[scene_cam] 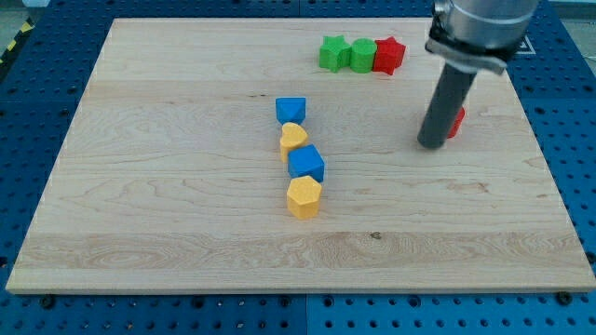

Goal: Move the red circle to the line of blocks

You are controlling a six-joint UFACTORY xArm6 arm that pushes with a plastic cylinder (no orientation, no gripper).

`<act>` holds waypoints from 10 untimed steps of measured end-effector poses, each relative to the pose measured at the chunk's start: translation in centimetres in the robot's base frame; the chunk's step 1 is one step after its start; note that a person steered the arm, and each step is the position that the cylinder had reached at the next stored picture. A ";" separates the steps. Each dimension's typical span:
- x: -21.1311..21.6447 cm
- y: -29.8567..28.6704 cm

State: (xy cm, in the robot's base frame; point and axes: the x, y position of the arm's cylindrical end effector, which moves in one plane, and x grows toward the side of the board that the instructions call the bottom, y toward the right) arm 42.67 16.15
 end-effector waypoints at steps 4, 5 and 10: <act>-2.7 -3.0; -6.2 -1.7; -6.8 2.6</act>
State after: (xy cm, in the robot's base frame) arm 35.85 18.80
